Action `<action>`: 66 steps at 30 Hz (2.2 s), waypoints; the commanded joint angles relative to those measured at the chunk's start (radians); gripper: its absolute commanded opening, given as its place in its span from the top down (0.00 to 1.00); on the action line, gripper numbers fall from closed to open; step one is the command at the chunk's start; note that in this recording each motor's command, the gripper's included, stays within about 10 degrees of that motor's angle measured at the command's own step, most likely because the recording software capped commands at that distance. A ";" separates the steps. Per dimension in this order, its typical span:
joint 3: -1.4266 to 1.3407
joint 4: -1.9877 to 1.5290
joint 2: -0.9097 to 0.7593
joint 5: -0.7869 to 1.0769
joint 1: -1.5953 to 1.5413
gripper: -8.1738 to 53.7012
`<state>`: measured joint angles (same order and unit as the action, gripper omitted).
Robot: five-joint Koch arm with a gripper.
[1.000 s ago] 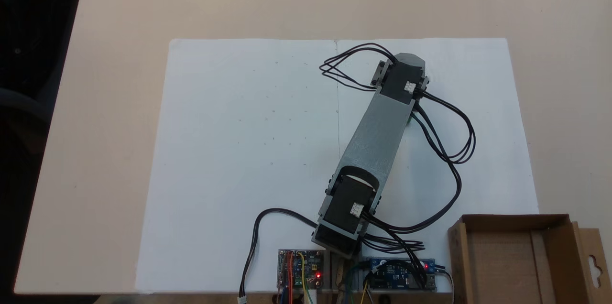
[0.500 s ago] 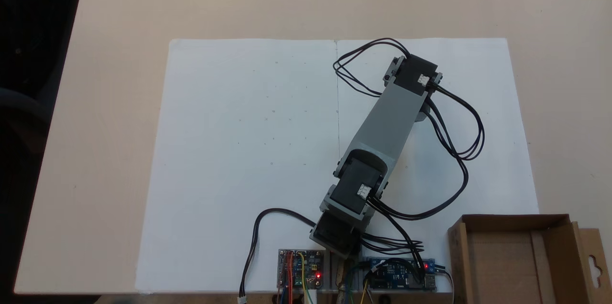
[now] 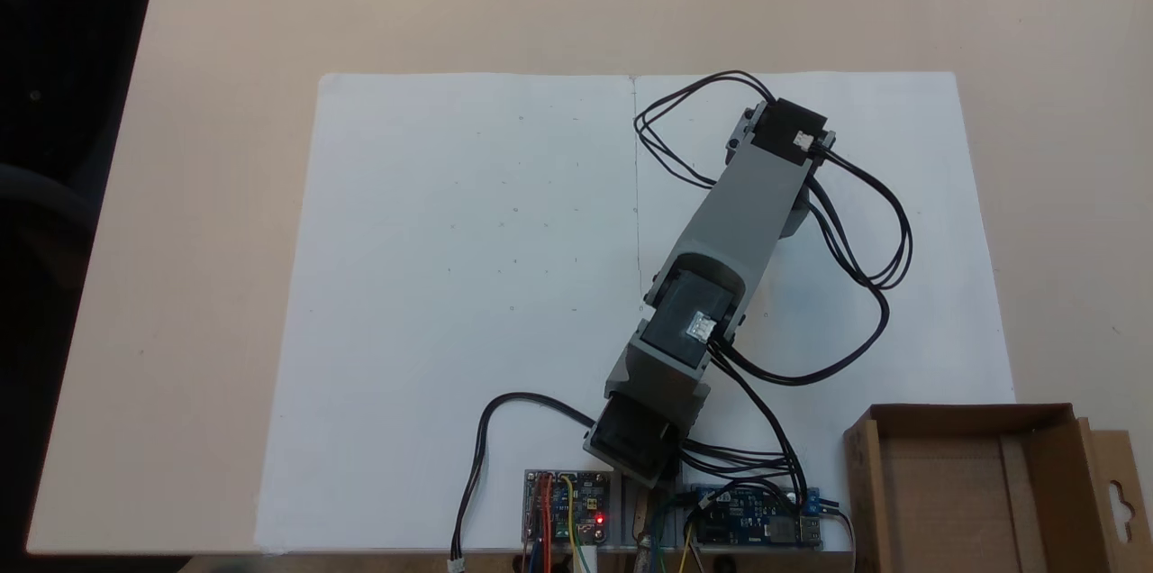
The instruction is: Grasp a green dice and put it in the bin.
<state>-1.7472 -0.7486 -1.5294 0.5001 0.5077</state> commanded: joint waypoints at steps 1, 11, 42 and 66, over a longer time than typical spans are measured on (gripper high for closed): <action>0.049 -0.014 -0.014 0.064 -0.005 0.17; 0.049 0.023 0.043 0.064 -0.012 0.17; 0.052 0.187 0.195 0.064 -0.012 0.19; 0.052 0.212 0.238 0.066 -0.011 0.23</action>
<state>-1.7441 -0.5599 -1.2809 0.5001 0.4878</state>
